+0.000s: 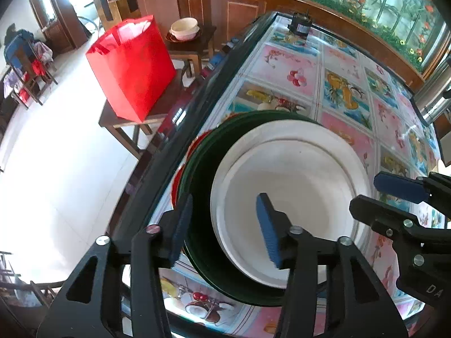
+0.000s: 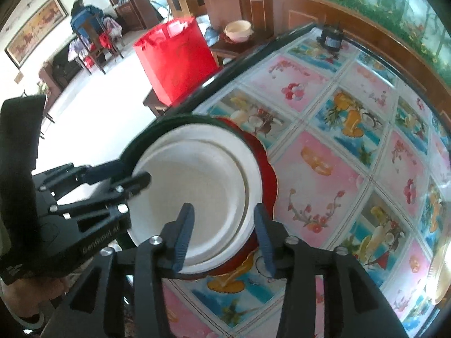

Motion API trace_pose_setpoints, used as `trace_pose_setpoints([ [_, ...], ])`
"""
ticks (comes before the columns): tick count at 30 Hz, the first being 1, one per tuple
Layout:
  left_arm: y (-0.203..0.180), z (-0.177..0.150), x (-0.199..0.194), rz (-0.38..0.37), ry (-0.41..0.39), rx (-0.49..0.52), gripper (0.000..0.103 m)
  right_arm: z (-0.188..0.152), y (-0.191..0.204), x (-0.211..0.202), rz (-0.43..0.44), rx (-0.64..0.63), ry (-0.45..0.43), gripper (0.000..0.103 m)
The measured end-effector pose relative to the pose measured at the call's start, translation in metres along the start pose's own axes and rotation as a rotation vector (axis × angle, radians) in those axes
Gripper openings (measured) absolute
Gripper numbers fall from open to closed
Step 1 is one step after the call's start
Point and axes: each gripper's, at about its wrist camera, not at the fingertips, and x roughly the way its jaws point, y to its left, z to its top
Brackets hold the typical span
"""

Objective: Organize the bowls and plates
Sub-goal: 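Lower the white bowl into the stack and open both grippers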

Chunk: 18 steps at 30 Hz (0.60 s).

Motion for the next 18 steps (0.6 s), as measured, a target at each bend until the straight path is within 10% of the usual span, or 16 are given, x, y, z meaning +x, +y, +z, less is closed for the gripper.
trace_pose_setpoints([
  [18, -0.017, 0.011, -0.012, -0.035, -0.021, 0.011, 0.056, -0.009, -0.02, -0.008, -0.065, 0.035, -0.009, 0.058],
])
